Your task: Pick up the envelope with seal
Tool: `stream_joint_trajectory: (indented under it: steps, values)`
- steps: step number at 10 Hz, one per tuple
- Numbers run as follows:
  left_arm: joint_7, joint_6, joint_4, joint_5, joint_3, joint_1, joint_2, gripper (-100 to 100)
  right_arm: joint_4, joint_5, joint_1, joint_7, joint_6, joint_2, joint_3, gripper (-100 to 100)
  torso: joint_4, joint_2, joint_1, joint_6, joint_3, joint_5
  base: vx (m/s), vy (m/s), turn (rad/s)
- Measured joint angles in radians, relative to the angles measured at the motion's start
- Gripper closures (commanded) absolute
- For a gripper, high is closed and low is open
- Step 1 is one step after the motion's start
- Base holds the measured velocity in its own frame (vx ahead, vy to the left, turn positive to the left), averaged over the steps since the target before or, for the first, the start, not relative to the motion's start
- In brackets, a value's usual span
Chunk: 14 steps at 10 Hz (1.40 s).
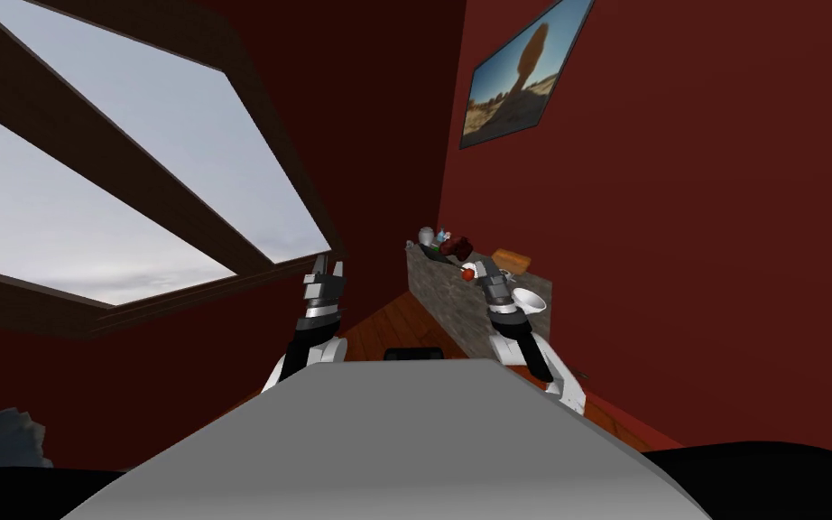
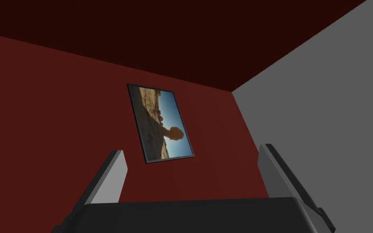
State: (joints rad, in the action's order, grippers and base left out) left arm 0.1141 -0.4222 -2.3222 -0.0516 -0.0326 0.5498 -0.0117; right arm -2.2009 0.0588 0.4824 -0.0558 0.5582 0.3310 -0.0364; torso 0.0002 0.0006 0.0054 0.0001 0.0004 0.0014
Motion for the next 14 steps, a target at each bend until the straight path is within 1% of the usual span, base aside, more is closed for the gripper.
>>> stream_joint_trajectory:
  steps: [1, 2, 3, 6, 7, 8, 9, 10, 11, 12, 13, 14]
  values:
    - [0.000, 0.000, 0.000, 0.000, 0.000, 0.000, 0.000, 0, 0.008, -0.001, 0.007, 0.013, -0.008, 0.030, 0.001, -100, 0.000, 0.000, 0.001, 0.000, 0.000, 0.000, -0.006, 0.068, 0.016]
    - [0.000, 0.000, 0.000, 0.000, 0.000, 0.000, 0.000, 0, 0.020, -0.001, 0.013, 0.022, -0.008, 0.057, 0.001, -100, 0.000, 0.000, -0.001, 0.000, 0.000, 0.000, -0.003, 0.068, 0.049]
    - [0.000, 0.000, 0.000, 0.000, 0.000, 0.000, 0.000, 0, 0.039, -0.005, 0.017, 0.038, -0.010, 0.091, -0.003, -100, 0.000, 0.000, -0.001, 0.000, 0.000, 0.000, 0.007, 0.061, 0.019]
    - [0.000, 0.000, 0.000, 0.000, 0.000, 0.000, 0.000, 0, 0.060, -0.005, 0.038, 0.071, -0.030, 0.182, 0.002, -100, 0.000, -0.001, -0.001, 0.000, 0.000, 0.000, 0.007, 0.069, 0.034]
    - [0.000, 0.000, 0.000, 0.000, 0.000, 0.000, 0.000, 0, 0.085, -0.005, 0.044, 0.083, -0.031, 0.210, 0.006, -100, 0.000, -0.001, -0.002, 0.000, -0.001, 0.000, 0.017, 0.052, 0.015]
    - [0.000, 0.000, 0.000, 0.000, 0.000, 0.000, 0.000, 0, 0.096, -0.007, 0.048, 0.096, -0.033, 0.243, 0.004, -100, 0.000, -0.002, -0.002, 0.000, -0.001, 0.000, 0.006, 0.021, -0.008]
    - [0.000, 0.000, 0.000, 0.000, 0.000, 0.000, 0.000, 0, 0.097, -0.007, 0.050, 0.100, -0.035, 0.266, 0.004, -100, 0.000, -0.001, -0.004, 0.000, -0.001, -0.001, 0.014, 0.040, 0.056]
    - [0.000, 0.000, 0.000, 0.000, 0.000, 0.000, 0.000, 0, 0.106, -0.007, 0.062, 0.111, -0.042, 0.295, 0.007, -100, 0.000, -0.001, -0.003, 0.000, -0.001, -0.001, 0.017, 0.039, 0.015]
    - [0.000, 0.000, 0.000, 0.000, 0.000, 0.000, 0.000, 0, 0.115, -0.007, 0.062, 0.121, -0.049, 0.327, 0.009, -100, 0.000, -0.002, -0.004, 0.000, -0.001, -0.001, 0.030, 0.039, 0.044]
    - [0.000, 0.000, 0.000, 0.000, 0.000, 0.000, 0.000, 0, 0.128, -0.008, 0.084, 0.135, -0.050, 0.359, 0.009, -100, 0.000, -0.002, -0.003, 0.000, -0.001, -0.001, 0.023, 0.032, 0.014]
    - [0.000, 0.000, 0.000, 0.000, 0.000, 0.000, 0.000, 0, 0.147, -0.007, 0.083, 0.144, -0.049, 0.390, 0.014, -100, 0.000, -0.002, -0.004, 0.000, -0.001, -0.001, 0.009, 0.016, -0.004]
    - [0.000, 0.000, 0.000, 0.000, 0.000, 0.000, 0.000, 0, 0.151, -0.006, 0.082, 0.146, -0.050, 0.414, 0.016, -100, 0.000, -0.001, -0.005, 0.000, -0.001, -0.001, 0.029, 0.025, 0.055]
